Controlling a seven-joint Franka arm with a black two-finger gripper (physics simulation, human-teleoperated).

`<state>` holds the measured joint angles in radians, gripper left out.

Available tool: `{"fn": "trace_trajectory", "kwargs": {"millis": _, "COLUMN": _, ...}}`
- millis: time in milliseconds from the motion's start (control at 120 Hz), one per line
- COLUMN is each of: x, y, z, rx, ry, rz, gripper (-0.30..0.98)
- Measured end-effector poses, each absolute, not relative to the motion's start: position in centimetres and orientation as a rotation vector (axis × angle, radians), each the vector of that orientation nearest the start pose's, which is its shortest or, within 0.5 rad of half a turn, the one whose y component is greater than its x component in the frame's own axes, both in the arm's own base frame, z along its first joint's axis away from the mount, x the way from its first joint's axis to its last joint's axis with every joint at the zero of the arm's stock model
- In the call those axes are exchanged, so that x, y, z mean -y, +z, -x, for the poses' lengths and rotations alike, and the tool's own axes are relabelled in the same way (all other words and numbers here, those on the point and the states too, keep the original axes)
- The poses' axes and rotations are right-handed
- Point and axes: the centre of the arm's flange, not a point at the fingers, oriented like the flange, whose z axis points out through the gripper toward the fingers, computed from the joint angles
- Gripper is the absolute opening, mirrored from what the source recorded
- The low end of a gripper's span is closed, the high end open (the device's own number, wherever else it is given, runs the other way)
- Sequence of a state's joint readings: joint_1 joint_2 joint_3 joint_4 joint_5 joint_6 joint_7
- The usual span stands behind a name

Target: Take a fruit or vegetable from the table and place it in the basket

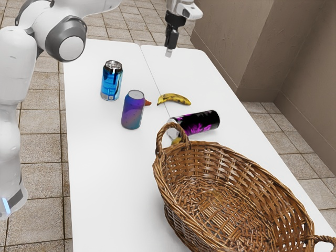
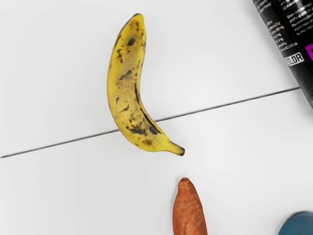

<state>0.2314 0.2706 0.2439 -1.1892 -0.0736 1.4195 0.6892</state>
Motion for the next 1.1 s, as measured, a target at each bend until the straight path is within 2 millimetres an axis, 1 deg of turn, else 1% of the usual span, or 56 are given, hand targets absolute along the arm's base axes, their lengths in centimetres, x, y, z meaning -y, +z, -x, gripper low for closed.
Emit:
{"fn": "trace_trajectory", "kwargs": {"millis": 200, "x": -25.4, "y": 63.4, "z": -56.5, "rx": -0.437, "ry": 0.027, "rz": 3.133, "gripper": 0.68}}
{"fn": "trace_trajectory", "kwargs": {"millis": 250, "x": -25.0, "y": 63.8, "z": -56.5, "rx": -0.449, "ry": 0.022, "rz": 3.122, "gripper": 0.68}}
{"fn": "trace_trajectory", "kwargs": {"millis": 283, "x": -24.7, "y": 65.1, "z": -56.0, "rx": -0.450, "ry": -0.003, "rz": 3.107, "gripper": 0.68}}
{"fn": "trace_trajectory", "kwargs": {"millis": 350, "x": -23.9, "y": 69.6, "z": -54.4, "rx": -0.452, "ry": -0.116, "rz": 3.060, "gripper": 0.68}}
{"fn": "trace_trajectory", "kwargs": {"millis": 408, "x": -22.4, "y": 74.9, "z": -51.6, "rx": -0.471, "ry": -0.241, "rz": 3.014, "gripper": 0.68}}
{"fn": "trace_trajectory", "kwargs": {"millis": 450, "x": -21.1, "y": 77.6, "z": -49.6, "rx": -0.497, "ry": -0.293, "rz": 2.996, "gripper": 0.68}}
{"fn": "trace_trajectory", "kwargs": {"millis": 475, "x": -20.4, "y": 78.5, "z": -48.8, "rx": -0.515, "ry": -0.305, "rz": 2.993, "gripper": 0.68}}
{"fn": "trace_trajectory", "kwargs": {"millis": 508, "x": -19.5, "y": 79.3, "z": -48.0, "rx": -0.542, "ry": -0.301, "rz": 2.994, "gripper": 0.68}}
{"fn": "trace_trajectory", "kwargs": {"millis": 558, "x": -18.2, "y": 79.4, "z": -47.4, "rx": -0.588, "ry": -0.272, "rz": 2.999, "gripper": 0.68}}
{"fn": "trace_trajectory", "kwargs": {"millis": 617, "x": -16.5, "y": 78.5, "z": -47.0, "rx": -0.650, "ry": -0.213, "rz": 3.011, "gripper": 0.68}}
{"fn": "trace_trajectory", "kwargs": {"millis": 667, "x": -14.8, "y": 76.6, "z": -46.1, "rx": -0.727, "ry": -0.156, "rz": 3.033, "gripper": 0.68}}
{"fn": "trace_trajectory", "kwargs": {"millis": 692, "x": -14.5, "y": 75.1, "z": -45.8, "rx": -0.750, "ry": -0.122, "rz": 3.047, "gripper": 0.68}}
{"fn": "trace_trajectory", "kwargs": {"millis": 717, "x": -15.2, "y": 73.1, "z": -45.8, "rx": -0.742, "ry": -0.082, "rz": 3.068, "gripper": 0.68}}
{"fn": "trace_trajectory", "kwargs": {"millis": 750, "x": -16.7, "y": 70.1, "z": -46.0, "rx": -0.710, "ry": -0.032, "rz": 3.097, "gripper": 0.68}}
{"fn": "trace_trajectory", "kwargs": {"millis": 775, "x": -17.8, "y": 67.6, "z": -47.0, "rx": -0.681, "ry": 0.012, "rz": 3.113, "gripper": 0.69}}
{"fn": "trace_trajectory", "kwargs": {"millis": 800, "x": -18.6, "y": 65.6, "z": -47.9, "rx": -0.654, "ry": 0.044, "rz": 3.122, "gripper": 0.69}}
{"fn": "trace_trajectory", "kwargs": {"millis": 850, "x": -20.1, "y": 61.8, "z": -49.8, "rx": -0.582, "ry": 0.107, "rz": 3.136, "gripper": 0.69}}
{"fn": "trace_trajectory", "kwargs": {"millis": 875, "x": -20.7, "y": 60.4, "z": -50.5, "rx": -0.545, "ry": 0.127, "rz": 3.142, "gripper": 0.69}}
{"fn": "trace_trajectory", "kwargs": {"millis": 925, "x": -21.6, "y": 58.9, "z": -51.3, "rx": -0.477, "ry": 0.130, "rz": 3.151, "gripper": 0.69}}
{"fn": "trace_trajectory", "kwargs": {"millis": 1008, "x": -22.6, "y": 57.9, "z": -51.9, "rx": -0.379, "ry": 0.107, "rz": 3.160, "gripper": 0.69}}
{"fn": "trace_trajectory", "kwargs": {"millis": 1100, "x": -23.6, "y": 55.3, "z": -53.1, "rx": -0.225, "ry": 0.110, "rz": 3.216, "gripper": 0.69}}
